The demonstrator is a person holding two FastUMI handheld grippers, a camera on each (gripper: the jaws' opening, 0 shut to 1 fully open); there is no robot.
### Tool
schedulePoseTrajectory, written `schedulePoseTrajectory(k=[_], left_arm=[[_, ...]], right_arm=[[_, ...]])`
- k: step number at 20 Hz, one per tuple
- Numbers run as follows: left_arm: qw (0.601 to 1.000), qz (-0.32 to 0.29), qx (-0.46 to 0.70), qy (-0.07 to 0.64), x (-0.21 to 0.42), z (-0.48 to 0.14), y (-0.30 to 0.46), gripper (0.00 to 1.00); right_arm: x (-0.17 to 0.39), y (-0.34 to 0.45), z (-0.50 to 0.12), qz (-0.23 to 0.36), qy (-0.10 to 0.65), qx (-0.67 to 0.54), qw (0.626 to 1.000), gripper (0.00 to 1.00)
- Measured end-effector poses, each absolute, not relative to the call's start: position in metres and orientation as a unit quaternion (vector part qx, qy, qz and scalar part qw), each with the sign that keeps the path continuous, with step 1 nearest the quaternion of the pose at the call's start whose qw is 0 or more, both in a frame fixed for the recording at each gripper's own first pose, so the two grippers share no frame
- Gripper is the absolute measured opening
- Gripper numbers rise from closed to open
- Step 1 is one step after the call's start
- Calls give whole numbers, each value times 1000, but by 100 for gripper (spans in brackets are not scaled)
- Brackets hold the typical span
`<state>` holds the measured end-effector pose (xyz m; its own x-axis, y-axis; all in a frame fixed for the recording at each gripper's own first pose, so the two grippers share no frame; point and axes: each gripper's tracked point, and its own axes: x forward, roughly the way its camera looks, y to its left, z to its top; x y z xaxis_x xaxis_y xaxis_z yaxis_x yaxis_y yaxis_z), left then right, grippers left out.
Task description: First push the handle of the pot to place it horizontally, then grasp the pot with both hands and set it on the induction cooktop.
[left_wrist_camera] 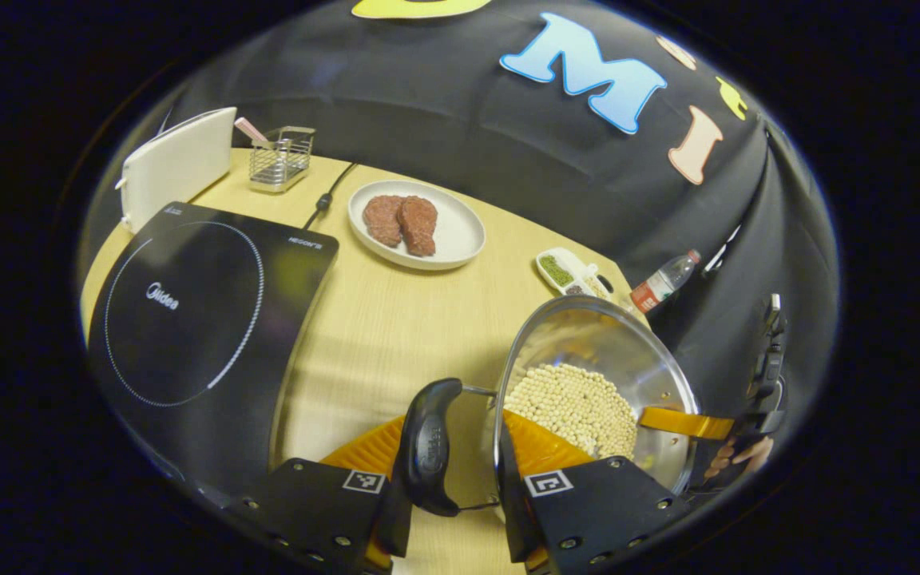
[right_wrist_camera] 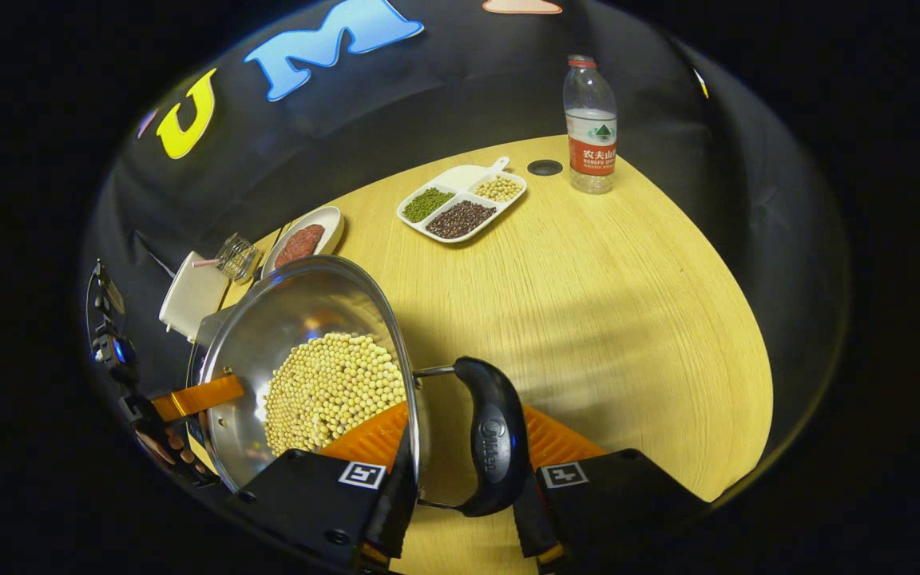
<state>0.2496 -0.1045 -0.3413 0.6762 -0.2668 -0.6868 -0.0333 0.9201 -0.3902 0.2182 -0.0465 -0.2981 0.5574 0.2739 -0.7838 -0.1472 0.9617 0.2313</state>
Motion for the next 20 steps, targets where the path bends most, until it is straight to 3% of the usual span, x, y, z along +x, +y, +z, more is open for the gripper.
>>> schedulePoseTrajectory(k=[6,7,10,11,14,20], left_arm=[[896,-64,-198,393,182,-306,-76,48],[896,-64,-195,393,174,-300,-69,52],[897,-71,-192,391,153,-286,-46,48],[897,-72,-191,392,145,-282,-38,48],[899,-71,-189,389,133,-276,-12,52],[903,-68,-194,376,132,-261,47,48]], right_arm=[[148,-26,-270,115,467,69,874,56],[137,-20,-268,110,470,72,873,56],[106,-2,-256,104,468,77,874,53],[99,5,-255,103,467,79,874,56],[85,30,-251,104,465,81,875,53],[78,87,-240,115,455,79,880,53]])
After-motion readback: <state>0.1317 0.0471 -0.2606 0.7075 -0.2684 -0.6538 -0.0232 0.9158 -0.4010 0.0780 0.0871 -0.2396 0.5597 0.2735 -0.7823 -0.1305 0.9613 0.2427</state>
